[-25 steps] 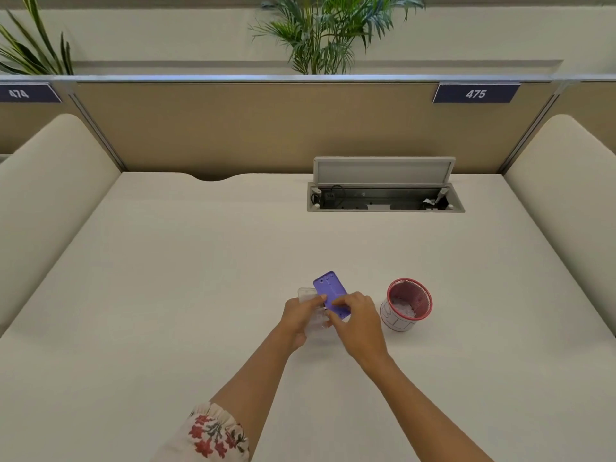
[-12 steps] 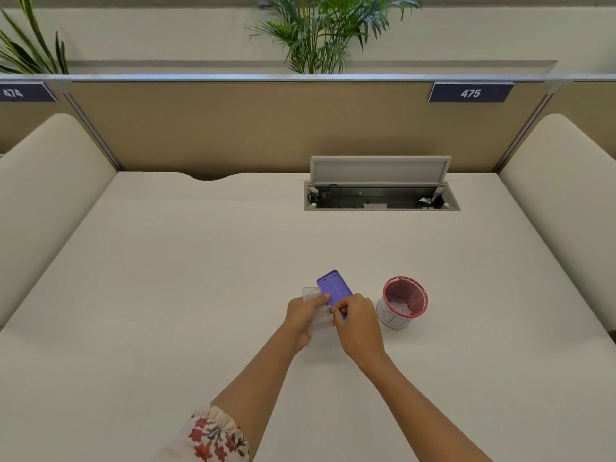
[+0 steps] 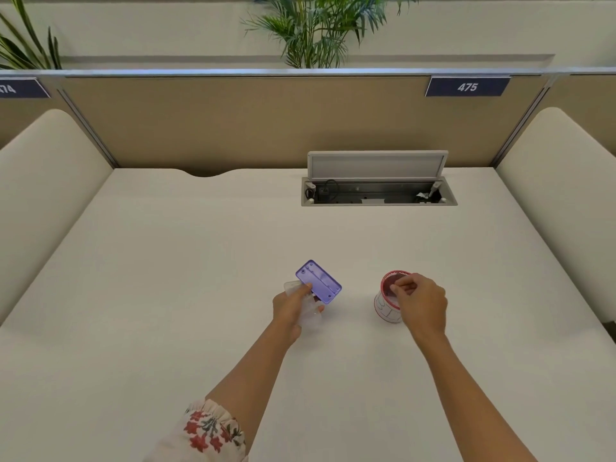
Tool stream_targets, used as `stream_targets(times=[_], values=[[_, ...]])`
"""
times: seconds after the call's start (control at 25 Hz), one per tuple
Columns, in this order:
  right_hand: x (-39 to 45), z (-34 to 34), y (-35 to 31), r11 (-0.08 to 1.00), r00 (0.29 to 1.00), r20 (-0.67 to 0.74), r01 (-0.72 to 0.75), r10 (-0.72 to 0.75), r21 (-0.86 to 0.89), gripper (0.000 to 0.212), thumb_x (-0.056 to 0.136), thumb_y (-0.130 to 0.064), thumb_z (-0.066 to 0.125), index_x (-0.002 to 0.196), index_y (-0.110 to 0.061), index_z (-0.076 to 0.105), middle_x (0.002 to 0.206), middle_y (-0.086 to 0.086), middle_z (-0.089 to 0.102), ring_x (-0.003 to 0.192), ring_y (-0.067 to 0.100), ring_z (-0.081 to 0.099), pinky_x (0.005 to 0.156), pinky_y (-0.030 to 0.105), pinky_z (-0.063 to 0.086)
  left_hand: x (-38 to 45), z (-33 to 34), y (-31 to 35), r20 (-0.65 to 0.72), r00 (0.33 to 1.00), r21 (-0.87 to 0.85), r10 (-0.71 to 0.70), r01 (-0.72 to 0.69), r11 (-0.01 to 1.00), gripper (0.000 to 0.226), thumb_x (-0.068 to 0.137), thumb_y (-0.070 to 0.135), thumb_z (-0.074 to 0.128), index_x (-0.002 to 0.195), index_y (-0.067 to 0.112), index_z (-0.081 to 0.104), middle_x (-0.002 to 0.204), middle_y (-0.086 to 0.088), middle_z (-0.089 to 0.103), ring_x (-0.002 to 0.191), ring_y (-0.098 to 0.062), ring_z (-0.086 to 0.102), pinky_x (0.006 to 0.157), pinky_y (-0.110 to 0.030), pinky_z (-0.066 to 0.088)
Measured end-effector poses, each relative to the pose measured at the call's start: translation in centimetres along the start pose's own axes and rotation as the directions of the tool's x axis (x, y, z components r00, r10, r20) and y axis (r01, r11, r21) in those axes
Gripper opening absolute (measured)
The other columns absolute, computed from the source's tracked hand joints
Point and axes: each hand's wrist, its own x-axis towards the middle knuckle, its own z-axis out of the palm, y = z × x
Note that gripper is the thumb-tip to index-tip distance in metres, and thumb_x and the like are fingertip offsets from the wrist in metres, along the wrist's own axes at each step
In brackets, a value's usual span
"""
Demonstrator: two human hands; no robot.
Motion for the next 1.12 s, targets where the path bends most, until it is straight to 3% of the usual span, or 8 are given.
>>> stream_targets(times=[0.16, 0.28, 0.4, 0.52, 0.6, 0.84, 1.12], values=[[0.0, 0.1, 0.2, 0.993, 1.0, 0.029, 0.015, -0.012, -0.114, 0.027, 0.085, 0.003, 0.056, 0.095, -0.01, 0.077, 0.102, 0.01, 0.075, 0.097, 0.033, 0.067, 0.08, 0.032, 0.049, 0.0, -0.3, 0.5, -0.018, 0.998, -0.039, 0.056, -0.057, 0.998, 0.008, 0.09, 0.008, 0.07, 0.098, 0.006, 0.069, 0.088, -0.017, 0.073, 0.074, -0.029, 0.072, 0.058, -0.036, 0.062], [-1.9, 1.3, -1.0, 0.97, 0.97, -0.005, 0.245, -0.245, -0.005, 0.023, 0.088, 0.001, 0.055, 0.097, -0.01, 0.073, 0.099, 0.005, 0.07, 0.094, 0.023, 0.063, 0.08, 0.028, 0.045, 0.1, -0.6, 0.6, -0.044, 0.995, -0.059, 0.088, -0.09, 0.994, 0.012, 0.091, 0.009, 0.07, 0.102, 0.005, 0.068, 0.087, -0.015, 0.073, 0.067, -0.025, 0.073, 0.058, -0.036, 0.062], [-4.3, 4.2, -1.0, 0.928, 0.902, 0.219, 0.359, -0.372, 0.099, 0.019, 0.088, -0.002, 0.062, 0.104, -0.01, 0.07, 0.1, 0.003, 0.067, 0.087, 0.015, 0.061, 0.084, 0.029, 0.05, 0.1, -0.9, 0.5, -0.06, 0.993, -0.069, 0.103, -0.107, 0.992, 0.017, 0.091, 0.009, 0.069, 0.107, 0.003, 0.067, 0.089, -0.016, 0.073, 0.067, -0.024, 0.073, 0.06, -0.037, 0.063], [-5.8, 7.0, 0.5, 0.946, 0.811, 0.531, 0.321, -0.244, -0.055, 0.023, 0.09, -0.01, 0.063, 0.112, -0.013, 0.069, 0.106, 0.004, 0.067, 0.095, 0.019, 0.062, 0.087, 0.03, 0.049, 0.0, -1.3, 0.4, -0.064, 0.992, -0.06, 0.112, -0.115, 0.992, 0.02, 0.091, 0.01, 0.07, 0.109, 0.003, 0.067, 0.09, -0.016, 0.074, 0.066, -0.024, 0.074, 0.06, -0.037, 0.063], [-6.2, 8.2, 1.4, 0.932, 0.766, 0.612, 0.339, -0.193, -0.13, 0.024, 0.089, -0.015, 0.064, 0.113, -0.013, 0.068, 0.11, 0.003, 0.066, 0.103, 0.021, 0.061, 0.088, 0.029, 0.046, 0.0, -1.5, 0.4, -0.068, 0.992, -0.058, 0.11, -0.113, 0.992, 0.019, 0.09, 0.011, 0.071, 0.108, 0.004, 0.068, 0.089, -0.015, 0.075, 0.066, -0.023, 0.075, 0.059, -0.037, 0.063], [-6.8, 9.5, 1.5, 0.901, 0.771, 0.607, 0.384, -0.193, -0.201, 0.015, 0.089, -0.023, 0.065, 0.097, -0.011, 0.07, 0.105, 0.003, 0.066, 0.095, 0.025, 0.062, 0.079, 0.032, 0.047, -0.1, -2.0, 0.2, -0.07, 0.992, -0.06, 0.107, -0.111, 0.992, 0.014, 0.09, 0.011, 0.071, 0.103, 0.007, 0.069, 0.087, -0.014, 0.075, 0.066, -0.023, 0.075, 0.056, -0.036, 0.061], [-7.5, 10.3, 1.1, 0.848, 0.775, 0.596, 0.449, -0.213, -0.282, 0.02, 0.095, -0.01, 0.046, 0.095, -0.002, 0.065, 0.105, 0.012, 0.062, 0.094, 0.03, 0.059, 0.08, 0.04, 0.049, 0.0, -2.0, 0.3, -0.073, 0.992, -0.046, 0.1, -0.104, 0.994, 0.01, 0.089, 0.011, 0.073, 0.099, 0.01, 0.071, 0.085, -0.012, 0.077, 0.068, -0.022, 0.076, 0.056, -0.035, 0.06]])
